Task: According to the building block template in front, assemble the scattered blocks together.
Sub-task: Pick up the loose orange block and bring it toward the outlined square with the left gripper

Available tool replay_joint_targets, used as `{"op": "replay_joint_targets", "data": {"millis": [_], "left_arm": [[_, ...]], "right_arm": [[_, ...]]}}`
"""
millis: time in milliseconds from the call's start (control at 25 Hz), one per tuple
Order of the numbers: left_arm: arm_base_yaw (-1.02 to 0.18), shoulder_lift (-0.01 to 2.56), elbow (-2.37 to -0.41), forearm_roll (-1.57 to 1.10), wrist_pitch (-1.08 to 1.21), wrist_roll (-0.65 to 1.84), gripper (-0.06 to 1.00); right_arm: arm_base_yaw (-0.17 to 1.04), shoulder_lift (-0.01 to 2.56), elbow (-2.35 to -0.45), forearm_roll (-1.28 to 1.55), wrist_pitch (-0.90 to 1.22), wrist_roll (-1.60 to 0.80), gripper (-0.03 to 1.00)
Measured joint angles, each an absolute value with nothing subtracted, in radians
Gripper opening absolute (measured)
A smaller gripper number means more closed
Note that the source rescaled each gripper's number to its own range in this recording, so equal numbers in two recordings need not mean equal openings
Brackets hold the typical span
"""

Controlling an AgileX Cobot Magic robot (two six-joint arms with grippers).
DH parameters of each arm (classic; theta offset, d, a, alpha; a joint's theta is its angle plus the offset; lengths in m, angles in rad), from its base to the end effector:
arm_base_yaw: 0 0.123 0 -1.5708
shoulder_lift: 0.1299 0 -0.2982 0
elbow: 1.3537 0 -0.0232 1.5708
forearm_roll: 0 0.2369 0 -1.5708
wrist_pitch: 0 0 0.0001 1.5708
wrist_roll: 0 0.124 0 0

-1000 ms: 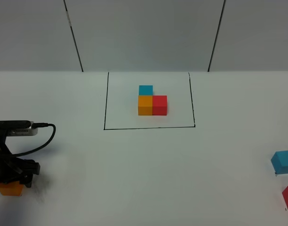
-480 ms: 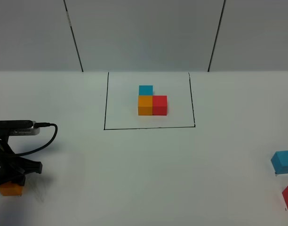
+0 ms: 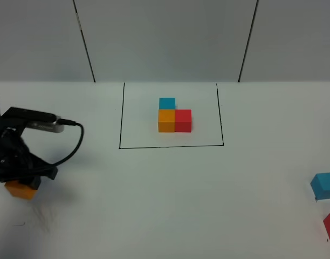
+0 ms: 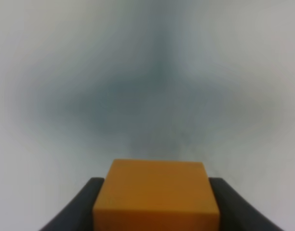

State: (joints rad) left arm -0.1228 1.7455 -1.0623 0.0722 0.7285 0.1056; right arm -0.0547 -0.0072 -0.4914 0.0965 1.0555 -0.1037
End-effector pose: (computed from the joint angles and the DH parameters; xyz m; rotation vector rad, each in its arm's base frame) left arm 0.3270 -0.0344 0.1736 0.3986 2.8664 0.0761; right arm -0.0006 0.0104 0.2540 -0.0540 2.0360 0.0160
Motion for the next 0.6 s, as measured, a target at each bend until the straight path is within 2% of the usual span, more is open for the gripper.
{"op": "replay_joint_targets", "data": {"millis": [360, 600], "left_arm": [[-0.442, 1.750, -1.257, -0.135, 0.771, 0.757, 0.01], [-0.609, 1.840, -1.352, -0.081, 0.820, 0.825, 0.01]], "right_arm": [[-0.055, -0.007, -0.491, 0.096, 1.056, -0.104, 0.62], [-0.055, -0.007, -0.491, 0.096, 1.056, -0.104, 0.62]]}}
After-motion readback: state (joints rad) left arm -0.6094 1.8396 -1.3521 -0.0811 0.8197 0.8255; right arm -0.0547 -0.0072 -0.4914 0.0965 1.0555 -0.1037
